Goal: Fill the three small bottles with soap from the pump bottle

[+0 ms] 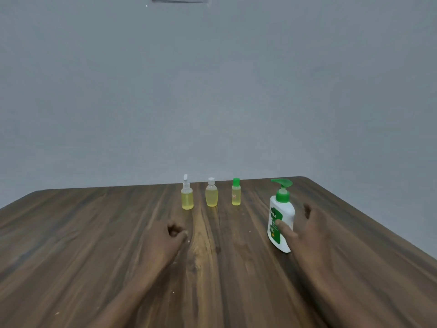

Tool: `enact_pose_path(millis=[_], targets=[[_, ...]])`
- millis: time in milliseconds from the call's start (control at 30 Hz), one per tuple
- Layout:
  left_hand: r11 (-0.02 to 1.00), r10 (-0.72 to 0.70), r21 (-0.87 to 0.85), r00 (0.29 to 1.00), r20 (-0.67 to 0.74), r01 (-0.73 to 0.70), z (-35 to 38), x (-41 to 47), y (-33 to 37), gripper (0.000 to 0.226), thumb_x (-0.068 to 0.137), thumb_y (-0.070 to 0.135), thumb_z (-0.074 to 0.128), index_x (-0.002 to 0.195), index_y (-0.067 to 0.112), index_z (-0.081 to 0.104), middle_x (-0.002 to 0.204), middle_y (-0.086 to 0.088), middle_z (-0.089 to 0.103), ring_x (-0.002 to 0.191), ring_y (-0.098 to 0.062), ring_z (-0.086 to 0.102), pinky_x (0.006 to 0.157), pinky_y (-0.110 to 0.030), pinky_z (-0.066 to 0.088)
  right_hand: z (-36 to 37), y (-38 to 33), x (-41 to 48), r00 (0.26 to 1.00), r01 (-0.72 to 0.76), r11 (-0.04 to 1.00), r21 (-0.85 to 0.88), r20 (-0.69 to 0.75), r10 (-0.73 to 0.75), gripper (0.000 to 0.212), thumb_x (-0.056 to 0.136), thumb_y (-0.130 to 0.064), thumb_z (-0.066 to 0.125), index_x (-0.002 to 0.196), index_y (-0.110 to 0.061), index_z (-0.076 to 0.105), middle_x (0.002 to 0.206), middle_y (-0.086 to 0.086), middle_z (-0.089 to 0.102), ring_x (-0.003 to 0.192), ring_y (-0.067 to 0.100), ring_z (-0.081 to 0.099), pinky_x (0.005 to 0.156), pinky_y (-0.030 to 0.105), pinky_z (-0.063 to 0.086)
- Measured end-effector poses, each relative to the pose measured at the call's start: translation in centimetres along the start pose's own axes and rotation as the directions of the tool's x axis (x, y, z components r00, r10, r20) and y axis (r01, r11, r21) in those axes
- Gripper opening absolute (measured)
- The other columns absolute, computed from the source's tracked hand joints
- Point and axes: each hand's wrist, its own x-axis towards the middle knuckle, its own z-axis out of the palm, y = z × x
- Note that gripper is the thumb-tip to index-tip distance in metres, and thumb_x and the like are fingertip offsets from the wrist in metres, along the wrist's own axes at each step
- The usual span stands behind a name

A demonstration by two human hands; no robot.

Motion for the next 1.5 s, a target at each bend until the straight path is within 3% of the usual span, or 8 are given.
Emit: enact_pose_path(millis=[233,400,467,700,967,1167,1367,1500], targets=[[0.995,0.077,0.056,0.986,0.15,-0.086,1.2,-4.2,0.5,0.012,0.09,0.015,0.068,0.085,0.026,0.067,0.072,0.007,0.068,0.062,0.007,0.059,0.06,-0.009,0.043,3.5,1.6,1.5,0.987,-0.093,0.993,0.072,0.135,0.083,0.034,0.073,-0.034,0.077,0.1,-0.023,0.06,0.09,-0.002,0.07,0.078,0.016,0.065,0.074,0.042,0.054],[0.976,0.162,0.123,0.976,0.146,-0.18,0.6,-3.9,0.0,0.004,0.092,0.028,0.065,0.092,0.031,0.066,0.076,0.012,0.065,0.07,0.005,0.058,0.067,-0.013,0.046,6.1,1.1,7.4,0.952,-0.098,0.981,0.169,0.303,0.043,0.035,0.079,-0.023,0.075,0.109,-0.019,0.058,0.1,0.004,0.068,0.086,0.018,0.066,0.078,0.039,0.055],[0.967,0.176,0.156,0.971,0.162,-0.201,0.4,-3.8,-0.2,0.006,0.093,0.032,0.064,0.098,0.032,0.067,0.079,0.013,0.066,0.077,0.003,0.06,0.074,-0.02,0.051,7.2,0.6,10.7,0.952,-0.074,0.977,0.201,0.305,0.01,0.034,0.08,-0.018,0.073,0.109,-0.017,0.056,0.102,0.006,0.068,0.09,0.022,0.066,0.079,0.042,0.055],[0.926,0.233,0.243,0.944,0.235,-0.289,0.6,-3.9,0.7,0.014,0.096,0.039,0.059,0.107,0.035,0.067,0.082,0.022,0.06,0.078,0.004,0.056,0.07,-0.007,0.042,11.2,2.2,17.6,0.965,-0.106,0.966,0.237,0.257,0.043,0.052,0.076,-0.012,0.077,0.118,-0.014,0.047,0.112,0.009,0.062,0.096,0.025,0.062,0.086,0.048,0.053],[0.918,0.235,0.263,0.941,0.242,-0.297,0.8,-4.3,1.1,0.021,0.098,0.046,0.053,0.114,0.038,0.064,0.1,0.02,0.069,0.095,0.001,0.062,0.085,-0.022,0.051,13.5,5.4,18.6,0.939,-0.162,0.938,0.306,0.339,0.051,0.044,0.079,-0.012,0.075,0.118,-0.009,0.055,0.113,0.011,0.065,0.099,0.027,0.064,0.09,0.045,0.052],[0.918,0.246,0.255,0.94,0.237,-0.305,1.0,-4.2,0.6,0.02,0.097,0.045,0.056,0.112,0.037,0.065,0.097,0.02,0.07,0.09,0.002,0.062,0.08,-0.018,0.05,13.1,5.5,18.5,0.887,-0.223,0.893,0.392,0.461,0.019,0.046,0.083,-0.009,0.069,0.124,-0.007,0.047,0.117,0.01,0.062,0.092,0.018,0.064,0.076,0.028,0.052],[0.933,0.222,0.228,0.946,0.238,-0.277,1.3,-3.6,0.3,0.021,0.097,0.043,0.058,0.116,0.038,0.064,0.087,0.023,0.064,0.082,0.005,0.058,0.072,-0.009,0.043,12.4,6.1,19.4,0.802,-0.268,0.879,0.394,0.597,-0.023,0.044,0.085,-0.009,0.067,0.126,-0.01,0.052,0.122,0.014,0.063,0.109,0.03,0.062,0.102,0.049,0.044],[0.943,0.19,0.229,0.954,0.23,-0.242,1.1,-3.3,0.8,0.024,0.097,0.044,0.057,0.12,0.038,0.062,0.084,0.021,0.062,0.079,0.005,0.056,0.072,-0.009,0.043,11.7,6.2,19.3,0.808,-0.215,0.896,0.39,0.586,-0.061,0.08,0.078,-0.006,0.073,0.143,-0.014,0.028,0.134,0.003,0.053,0.126,0.026,0.05,0.101,0.038,0.044]])
